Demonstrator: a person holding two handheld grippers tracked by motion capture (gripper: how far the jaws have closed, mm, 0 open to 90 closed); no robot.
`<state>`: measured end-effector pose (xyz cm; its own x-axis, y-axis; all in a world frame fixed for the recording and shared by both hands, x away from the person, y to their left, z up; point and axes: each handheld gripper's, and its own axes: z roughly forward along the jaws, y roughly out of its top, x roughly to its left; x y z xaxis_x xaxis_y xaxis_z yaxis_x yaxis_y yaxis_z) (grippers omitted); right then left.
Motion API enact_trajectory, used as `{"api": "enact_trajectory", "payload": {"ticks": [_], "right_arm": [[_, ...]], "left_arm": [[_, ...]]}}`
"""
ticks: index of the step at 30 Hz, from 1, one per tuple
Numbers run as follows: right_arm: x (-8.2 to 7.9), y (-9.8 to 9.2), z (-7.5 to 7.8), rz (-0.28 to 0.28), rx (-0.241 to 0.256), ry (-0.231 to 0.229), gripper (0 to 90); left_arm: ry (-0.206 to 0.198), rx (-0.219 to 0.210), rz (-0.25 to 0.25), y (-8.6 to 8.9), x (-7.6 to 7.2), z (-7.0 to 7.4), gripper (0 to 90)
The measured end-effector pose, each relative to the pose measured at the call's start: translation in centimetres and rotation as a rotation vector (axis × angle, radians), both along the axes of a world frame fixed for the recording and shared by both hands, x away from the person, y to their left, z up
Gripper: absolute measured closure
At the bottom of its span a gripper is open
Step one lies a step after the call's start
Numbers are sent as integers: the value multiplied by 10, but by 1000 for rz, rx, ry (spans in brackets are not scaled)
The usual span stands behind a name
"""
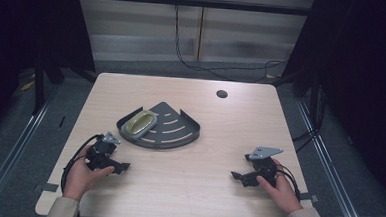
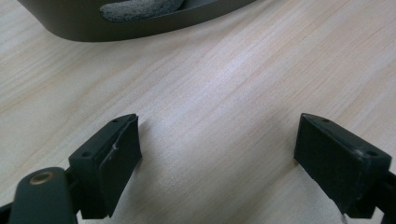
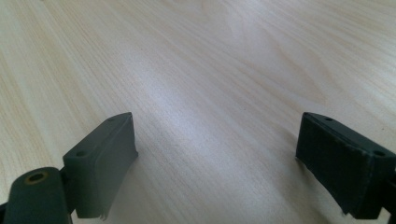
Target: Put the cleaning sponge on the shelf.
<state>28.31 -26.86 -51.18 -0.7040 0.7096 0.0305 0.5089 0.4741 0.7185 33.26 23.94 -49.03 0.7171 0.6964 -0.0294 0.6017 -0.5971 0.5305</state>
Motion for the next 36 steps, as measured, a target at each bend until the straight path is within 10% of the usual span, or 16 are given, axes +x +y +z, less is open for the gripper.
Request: {"api": "enact_trajectory", "payload": {"ticks": [36], "right_arm": [[0, 0, 0, 0, 0, 0, 115]], "left_arm": [[-144, -138, -42, 12, -14, -19, 0]]}}
